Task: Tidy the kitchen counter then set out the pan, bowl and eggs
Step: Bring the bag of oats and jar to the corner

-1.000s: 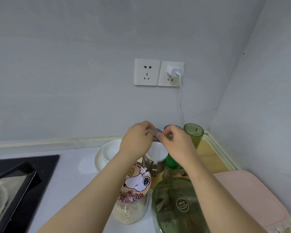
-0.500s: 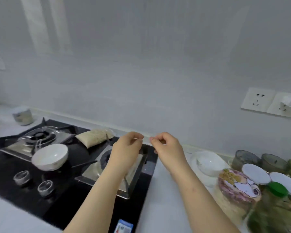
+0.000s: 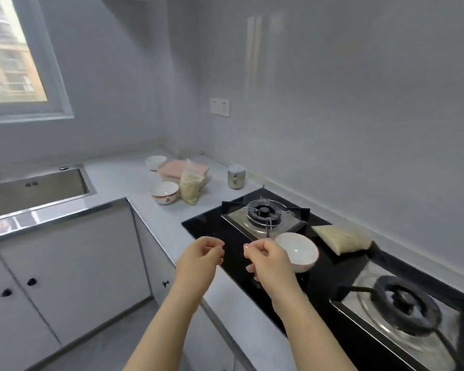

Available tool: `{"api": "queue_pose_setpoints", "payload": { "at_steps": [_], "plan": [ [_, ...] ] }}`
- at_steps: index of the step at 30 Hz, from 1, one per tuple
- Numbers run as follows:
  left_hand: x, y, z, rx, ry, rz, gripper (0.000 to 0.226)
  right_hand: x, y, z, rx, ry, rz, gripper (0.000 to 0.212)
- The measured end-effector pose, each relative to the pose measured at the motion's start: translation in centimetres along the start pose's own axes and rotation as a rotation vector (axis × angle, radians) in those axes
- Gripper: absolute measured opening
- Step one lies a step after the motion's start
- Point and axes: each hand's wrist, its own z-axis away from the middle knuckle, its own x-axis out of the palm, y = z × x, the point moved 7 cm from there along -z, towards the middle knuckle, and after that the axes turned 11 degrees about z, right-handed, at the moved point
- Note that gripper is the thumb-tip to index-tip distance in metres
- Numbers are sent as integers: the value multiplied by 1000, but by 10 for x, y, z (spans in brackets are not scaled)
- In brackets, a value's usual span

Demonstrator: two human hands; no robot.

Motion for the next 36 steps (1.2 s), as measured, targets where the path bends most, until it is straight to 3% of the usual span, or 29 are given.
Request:
{"api": "queue_pose_setpoints", "payload": {
  "at_steps": [4,10,25,30,36],
  "plan": [
    [-43,-18,-34,-59,82,38,18,51,-7,-29,-2,-48,41,10],
    [-73,-41,-92,-122,80,12,15,111,-8,-84,18,-126,3,11],
    [-125,-17,-346,-114,137,-11,14,201,-64,-319,48,-140,-82,9],
    [-147,-16,-427,-107,125,15,18,223,-78,-378,73,-50,-106,13],
    [-141,-5,-518,-43,-51,-64,21,238,-98,-440,102,164,-193,13]
  ]
}}
